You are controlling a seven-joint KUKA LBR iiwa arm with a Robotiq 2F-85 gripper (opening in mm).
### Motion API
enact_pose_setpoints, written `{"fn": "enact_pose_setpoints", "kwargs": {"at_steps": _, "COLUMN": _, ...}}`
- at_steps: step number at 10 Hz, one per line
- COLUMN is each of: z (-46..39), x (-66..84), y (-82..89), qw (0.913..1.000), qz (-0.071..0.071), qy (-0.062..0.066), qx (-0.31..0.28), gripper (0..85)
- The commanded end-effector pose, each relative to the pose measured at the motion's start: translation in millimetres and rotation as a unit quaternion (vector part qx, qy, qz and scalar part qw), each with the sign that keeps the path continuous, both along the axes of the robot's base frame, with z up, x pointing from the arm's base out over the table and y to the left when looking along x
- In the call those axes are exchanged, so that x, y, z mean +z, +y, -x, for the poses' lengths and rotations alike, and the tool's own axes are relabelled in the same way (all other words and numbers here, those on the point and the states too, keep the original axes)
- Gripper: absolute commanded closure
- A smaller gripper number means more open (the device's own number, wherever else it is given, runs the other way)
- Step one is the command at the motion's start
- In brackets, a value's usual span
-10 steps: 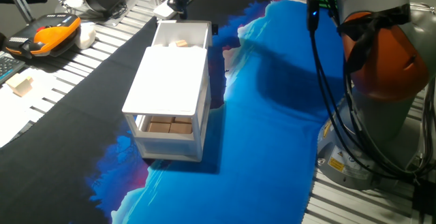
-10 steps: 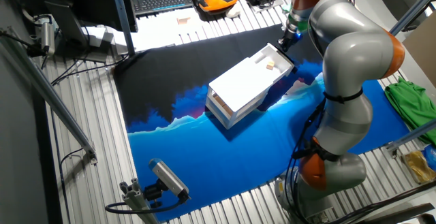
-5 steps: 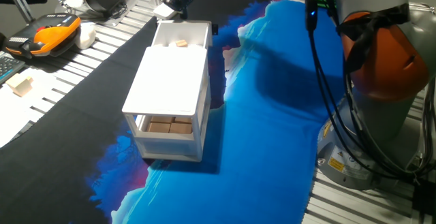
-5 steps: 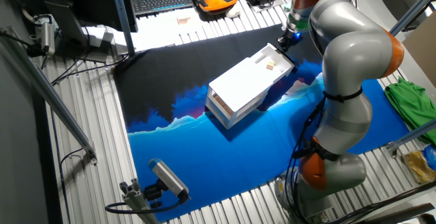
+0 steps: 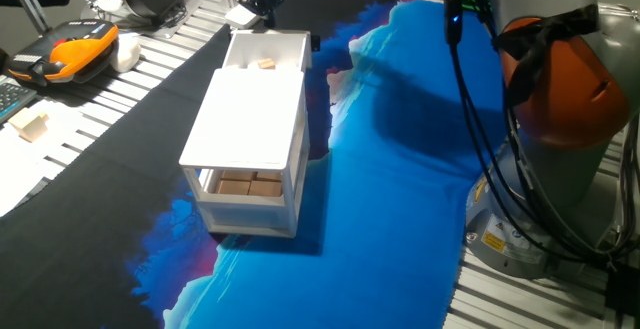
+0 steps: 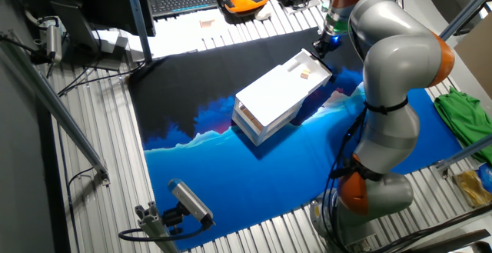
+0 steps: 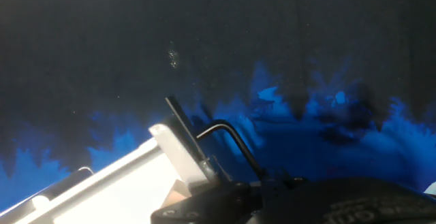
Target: Grasp the handle and close the drawer
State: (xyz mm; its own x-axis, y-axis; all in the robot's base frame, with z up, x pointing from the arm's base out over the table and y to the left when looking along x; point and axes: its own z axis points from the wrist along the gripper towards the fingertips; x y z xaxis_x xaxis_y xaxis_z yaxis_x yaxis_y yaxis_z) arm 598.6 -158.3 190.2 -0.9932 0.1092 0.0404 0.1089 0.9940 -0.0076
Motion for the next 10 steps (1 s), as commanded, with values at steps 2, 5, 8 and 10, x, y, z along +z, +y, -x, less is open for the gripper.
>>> {"fn": "enact_pose_setpoints", "kwargs": {"at_steps": 2, "z": -0.5, "x": 0.4, "y": -0.7, "qw": 0.9987, "qz": 0.008, "qy": -0.004, "qx": 0.051, "gripper": 85.0}}
{"fn": "enact_pose_setpoints", "kwargs": {"at_steps": 5, "z": -1.6, "x": 0.6, "y": -1.1, "qw": 0.9916, "qz": 0.001, "qy": -0.008, "qx": 0.129, "gripper": 85.0}}
{"fn": "enact_pose_setpoints", "kwargs": {"at_steps": 8, "z": -4.6, "x": 2.1, "y": -1.6, "qw": 0.9799, "qz": -0.004, "qy": -0.01, "qx": 0.199, "gripper": 85.0}}
{"fn": "enact_pose_setpoints", "kwargs": {"at_steps": 10, "z": -5.2, "x": 2.2, "y": -1.9, "qw": 0.968, "qz": -0.007, "qy": -0.01, "qx": 0.251, "gripper": 85.0}}
